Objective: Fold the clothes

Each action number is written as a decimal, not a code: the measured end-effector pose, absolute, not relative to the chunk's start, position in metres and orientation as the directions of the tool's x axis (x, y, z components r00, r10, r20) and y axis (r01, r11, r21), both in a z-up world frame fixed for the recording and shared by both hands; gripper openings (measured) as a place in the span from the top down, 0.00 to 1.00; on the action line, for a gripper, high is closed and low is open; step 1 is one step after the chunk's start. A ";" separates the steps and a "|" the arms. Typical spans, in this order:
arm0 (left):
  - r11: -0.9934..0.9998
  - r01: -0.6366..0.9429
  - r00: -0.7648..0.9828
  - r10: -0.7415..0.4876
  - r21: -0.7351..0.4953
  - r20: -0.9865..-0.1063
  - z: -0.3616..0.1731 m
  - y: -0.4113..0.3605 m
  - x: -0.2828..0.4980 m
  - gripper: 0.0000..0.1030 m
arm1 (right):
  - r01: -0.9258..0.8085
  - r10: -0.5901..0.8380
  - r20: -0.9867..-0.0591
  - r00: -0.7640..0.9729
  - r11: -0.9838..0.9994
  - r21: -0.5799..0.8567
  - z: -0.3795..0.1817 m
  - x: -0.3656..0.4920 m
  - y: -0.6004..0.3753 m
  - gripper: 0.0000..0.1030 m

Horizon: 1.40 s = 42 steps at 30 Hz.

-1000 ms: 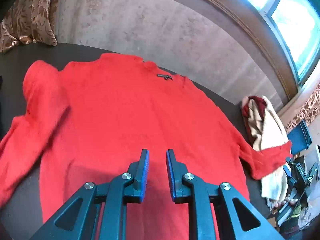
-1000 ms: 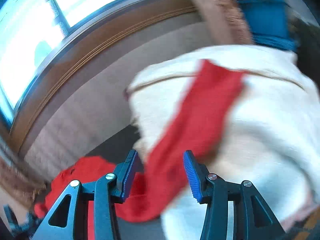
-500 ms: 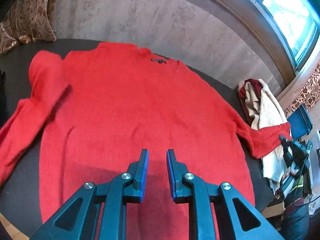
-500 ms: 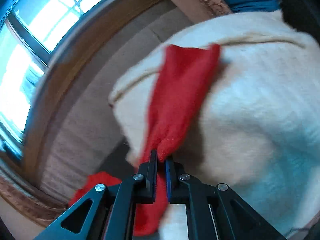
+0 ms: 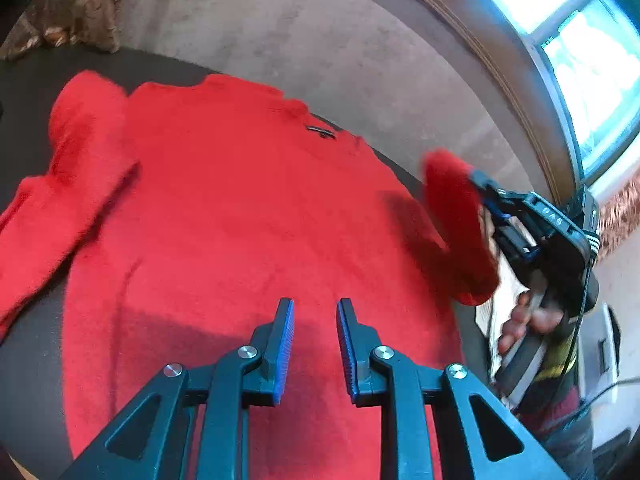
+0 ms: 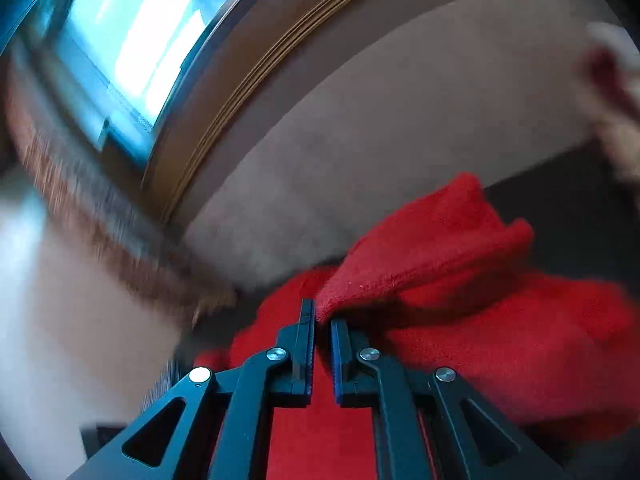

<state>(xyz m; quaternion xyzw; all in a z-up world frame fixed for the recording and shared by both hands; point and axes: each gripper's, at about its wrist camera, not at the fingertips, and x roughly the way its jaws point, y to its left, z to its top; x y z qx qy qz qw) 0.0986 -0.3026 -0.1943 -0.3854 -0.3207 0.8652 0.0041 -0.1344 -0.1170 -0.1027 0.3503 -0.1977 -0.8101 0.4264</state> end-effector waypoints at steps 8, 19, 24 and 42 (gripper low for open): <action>-0.765 0.294 -0.696 0.240 -0.573 -0.677 -0.208 -0.332 0.095 0.79 | 0.641 -0.800 -0.514 -0.310 -0.575 0.508 -0.128 -0.083 -0.133 0.40; -0.753 0.209 -0.661 0.362 -0.624 -0.658 -0.181 -0.315 0.027 0.68 | 0.677 -0.667 -0.681 -0.303 -0.653 0.340 -0.169 -0.028 -0.113 0.30; -0.834 0.238 -0.534 0.316 -0.498 -0.784 -0.169 -0.297 -0.040 0.62 | 0.688 -0.717 -0.639 -0.278 -0.612 0.389 -0.177 -0.026 -0.103 0.17; -0.911 0.232 -0.294 0.268 -0.341 -0.917 -0.160 -0.286 -0.117 0.95 | 0.685 -0.792 -0.571 -0.215 -0.539 0.489 -0.182 -0.028 -0.097 0.09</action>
